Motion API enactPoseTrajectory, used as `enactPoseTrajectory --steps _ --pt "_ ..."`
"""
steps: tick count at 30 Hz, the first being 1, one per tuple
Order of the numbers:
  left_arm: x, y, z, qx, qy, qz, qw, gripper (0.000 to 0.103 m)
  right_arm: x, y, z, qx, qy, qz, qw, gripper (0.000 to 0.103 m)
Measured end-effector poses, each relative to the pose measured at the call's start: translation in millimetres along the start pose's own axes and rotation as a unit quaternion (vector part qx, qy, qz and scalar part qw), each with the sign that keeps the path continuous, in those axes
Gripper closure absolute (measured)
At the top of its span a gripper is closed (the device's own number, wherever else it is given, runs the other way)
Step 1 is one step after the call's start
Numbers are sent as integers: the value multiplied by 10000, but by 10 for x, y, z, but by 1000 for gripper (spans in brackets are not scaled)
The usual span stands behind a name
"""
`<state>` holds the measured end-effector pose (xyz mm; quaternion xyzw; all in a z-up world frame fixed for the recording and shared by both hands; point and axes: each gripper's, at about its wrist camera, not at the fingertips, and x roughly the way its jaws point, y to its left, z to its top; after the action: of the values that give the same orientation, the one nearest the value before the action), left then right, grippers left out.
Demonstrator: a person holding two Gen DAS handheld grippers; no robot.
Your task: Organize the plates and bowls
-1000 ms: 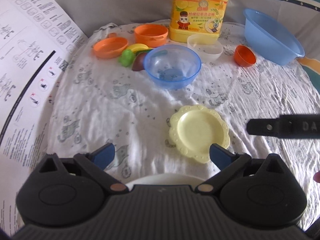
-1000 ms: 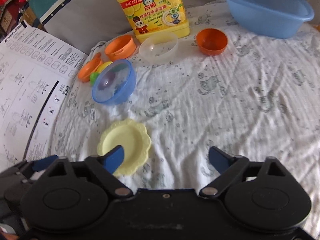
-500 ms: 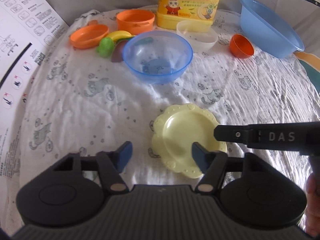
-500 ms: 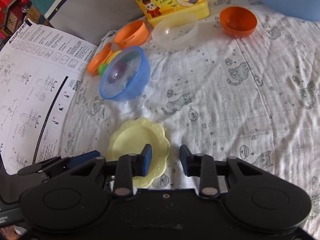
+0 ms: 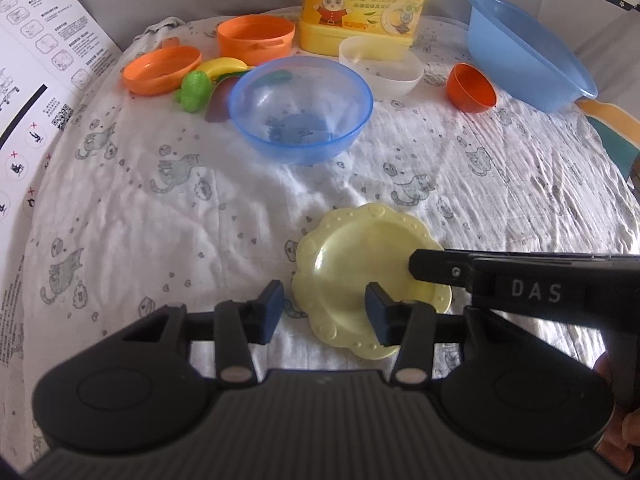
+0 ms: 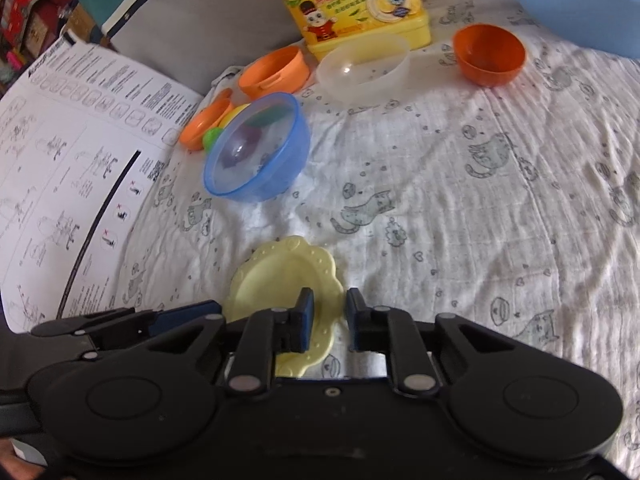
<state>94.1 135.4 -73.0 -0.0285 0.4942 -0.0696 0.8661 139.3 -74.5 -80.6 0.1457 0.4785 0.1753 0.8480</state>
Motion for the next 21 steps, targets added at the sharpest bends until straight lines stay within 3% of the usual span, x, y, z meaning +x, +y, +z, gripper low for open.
enactPoseTrajectory --steps 11,14,21 --pt "-14 -20 -11 -81 44 -179 9998 53 -133 -99 -45 180 6 -159 9997 85" --pt "-5 -59 6 -71 14 -198 9998 67 -86 -10 -50 51 18 -164 9999 84" --pt "-2 31 4 -281 2 -286 9992 67 -79 -74 2 193 71 -32 9998 86"
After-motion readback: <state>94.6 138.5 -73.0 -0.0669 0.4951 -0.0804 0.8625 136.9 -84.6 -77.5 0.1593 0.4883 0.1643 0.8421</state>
